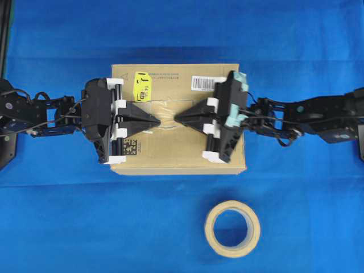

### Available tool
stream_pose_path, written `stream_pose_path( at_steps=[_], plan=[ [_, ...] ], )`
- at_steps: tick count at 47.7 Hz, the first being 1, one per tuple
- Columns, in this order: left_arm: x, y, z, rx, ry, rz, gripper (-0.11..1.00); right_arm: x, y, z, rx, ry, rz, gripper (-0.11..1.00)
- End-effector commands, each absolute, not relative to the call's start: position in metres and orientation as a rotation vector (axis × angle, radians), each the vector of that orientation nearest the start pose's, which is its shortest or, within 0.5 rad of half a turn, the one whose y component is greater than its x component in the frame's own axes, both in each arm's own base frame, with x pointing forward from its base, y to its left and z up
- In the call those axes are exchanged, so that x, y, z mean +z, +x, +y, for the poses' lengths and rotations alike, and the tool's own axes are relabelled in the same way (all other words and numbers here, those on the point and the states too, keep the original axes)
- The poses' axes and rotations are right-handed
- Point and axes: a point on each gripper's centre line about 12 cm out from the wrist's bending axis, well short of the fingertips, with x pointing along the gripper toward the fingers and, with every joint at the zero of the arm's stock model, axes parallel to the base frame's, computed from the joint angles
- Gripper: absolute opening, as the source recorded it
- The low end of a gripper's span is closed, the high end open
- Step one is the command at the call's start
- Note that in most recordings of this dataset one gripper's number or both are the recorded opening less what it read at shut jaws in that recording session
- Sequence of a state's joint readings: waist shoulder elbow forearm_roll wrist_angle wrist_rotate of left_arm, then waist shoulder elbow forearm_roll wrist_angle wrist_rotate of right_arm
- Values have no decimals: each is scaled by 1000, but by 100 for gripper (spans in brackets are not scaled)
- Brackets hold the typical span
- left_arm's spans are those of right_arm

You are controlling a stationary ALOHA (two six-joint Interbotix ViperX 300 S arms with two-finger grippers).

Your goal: Apply tape along the seams of the closed cardboard box to seal it securely.

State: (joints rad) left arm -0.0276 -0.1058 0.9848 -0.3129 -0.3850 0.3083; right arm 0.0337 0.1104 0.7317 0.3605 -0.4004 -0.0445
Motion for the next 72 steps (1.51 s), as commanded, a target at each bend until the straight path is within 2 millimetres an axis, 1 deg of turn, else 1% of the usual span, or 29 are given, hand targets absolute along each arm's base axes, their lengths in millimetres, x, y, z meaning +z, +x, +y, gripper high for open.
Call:
stream_pose_path(
  at_steps=[1,10,17,21,25,27,33,39,41,43,46,53,57,60,63,66,72],
  plan=[
    [130,311,2,70,56,570,0,129,381,13,-143,249,500,-1],
    [126,303,0,62,59,583,0,124,366,19,-146,268,526,-1],
    [129,304,0,61,60,574,0,126,365,20,-145,269,520,-1],
    [136,307,0,61,58,552,0,135,365,20,-137,259,499,-1],
    [152,312,-1,56,56,506,0,156,366,20,-120,246,441,-1],
    [164,315,-3,50,51,479,0,168,365,20,-111,238,408,-1],
    [193,317,-5,26,47,441,0,210,356,19,-84,199,303,-1],
    [217,306,-5,9,48,413,0,242,339,17,-61,161,241,-1],
    [223,301,-5,5,49,403,0,251,329,16,-52,150,228,-1],
    [229,293,-5,4,51,383,0,258,321,15,-47,148,217,-1],
    [232,283,-4,5,53,367,0,265,308,13,-42,144,204,-1],
    [237,254,0,15,48,325,0,272,275,8,-36,150,182,-1],
    [241,239,1,17,45,299,0,272,260,7,-30,153,183,-1],
    [243,228,3,21,40,277,0,269,247,6,-26,155,192,-1],
    [241,219,3,21,34,270,0,266,239,5,-24,157,197,-1],
    [239,211,3,21,32,259,0,259,230,4,-24,158,211,-1],
    [230,197,3,21,13,260,0,244,217,2,-34,158,234,-1]
  ],
)
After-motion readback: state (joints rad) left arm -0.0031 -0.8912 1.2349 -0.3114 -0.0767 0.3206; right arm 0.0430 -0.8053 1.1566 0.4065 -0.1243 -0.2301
